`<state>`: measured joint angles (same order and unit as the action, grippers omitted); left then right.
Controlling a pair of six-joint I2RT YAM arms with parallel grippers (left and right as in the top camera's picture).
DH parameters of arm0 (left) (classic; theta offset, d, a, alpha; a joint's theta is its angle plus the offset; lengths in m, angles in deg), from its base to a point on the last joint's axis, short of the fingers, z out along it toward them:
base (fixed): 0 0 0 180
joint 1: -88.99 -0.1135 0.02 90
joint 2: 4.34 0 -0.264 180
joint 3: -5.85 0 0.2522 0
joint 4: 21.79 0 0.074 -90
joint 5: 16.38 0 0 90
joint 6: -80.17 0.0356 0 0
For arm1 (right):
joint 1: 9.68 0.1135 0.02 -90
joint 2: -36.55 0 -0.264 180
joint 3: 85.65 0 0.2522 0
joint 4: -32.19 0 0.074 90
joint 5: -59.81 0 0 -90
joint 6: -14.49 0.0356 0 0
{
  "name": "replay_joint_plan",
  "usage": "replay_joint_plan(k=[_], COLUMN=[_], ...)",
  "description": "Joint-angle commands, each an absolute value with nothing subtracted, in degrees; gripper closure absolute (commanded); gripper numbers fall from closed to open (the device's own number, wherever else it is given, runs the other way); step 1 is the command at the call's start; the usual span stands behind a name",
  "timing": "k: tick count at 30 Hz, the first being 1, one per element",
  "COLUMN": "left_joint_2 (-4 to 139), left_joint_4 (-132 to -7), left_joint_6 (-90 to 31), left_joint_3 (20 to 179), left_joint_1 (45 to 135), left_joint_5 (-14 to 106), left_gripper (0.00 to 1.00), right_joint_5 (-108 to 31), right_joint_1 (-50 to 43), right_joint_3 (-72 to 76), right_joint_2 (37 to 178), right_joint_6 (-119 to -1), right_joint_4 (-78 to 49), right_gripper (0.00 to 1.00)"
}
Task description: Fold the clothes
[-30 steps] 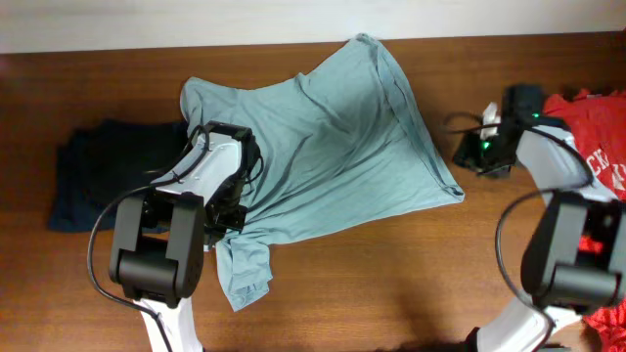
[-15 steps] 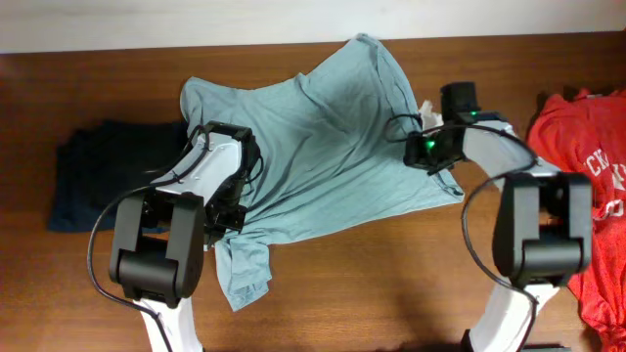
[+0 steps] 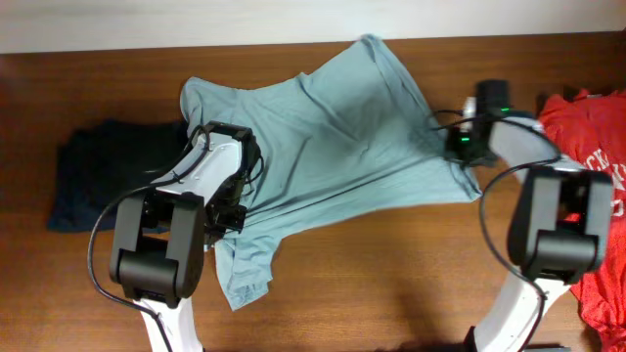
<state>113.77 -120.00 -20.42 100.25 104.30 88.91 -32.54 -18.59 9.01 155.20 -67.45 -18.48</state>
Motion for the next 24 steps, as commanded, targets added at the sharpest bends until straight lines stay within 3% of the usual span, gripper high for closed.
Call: replay_joint_plan(k=[1, 6, 11, 19, 24], left_joint_2=[113.7, 113.7, 113.7, 113.7, 113.7], left_joint_4=[-120.5, -120.5, -120.7, -120.9, -121.2], left_joint_6=[-21.6, -21.6, -21.6, -21.6, -21.6], left_joint_3=[100.1, 100.1, 100.1, 100.1, 100.1], left_joint_1=[104.2, 104.1, 104.2, 104.1, 104.2], left_joint_5=[90.4, 90.4, 90.4, 90.6, 90.6], left_gripper=[0.99, 1.0, 0.99, 0.99, 0.99], right_joint_5=[-35.0, -37.7, -55.2, -42.3, -39.2], right_joint_1=[-24.9, -27.7, -24.0, -9.8, -7.1], right_joint_3=[13.9, 19.8, 22.0, 20.3, 20.3], right_joint_2=[155.3, 155.2, 155.2, 156.8, 160.3], right_joint_6=[-66.4, -66.5, -72.3, -72.3, -72.0], right_joint_4=[-22.3, -29.0, -30.7, -26.5, -24.1], right_gripper=[0.96, 0.96, 0.94, 0.96, 0.95])
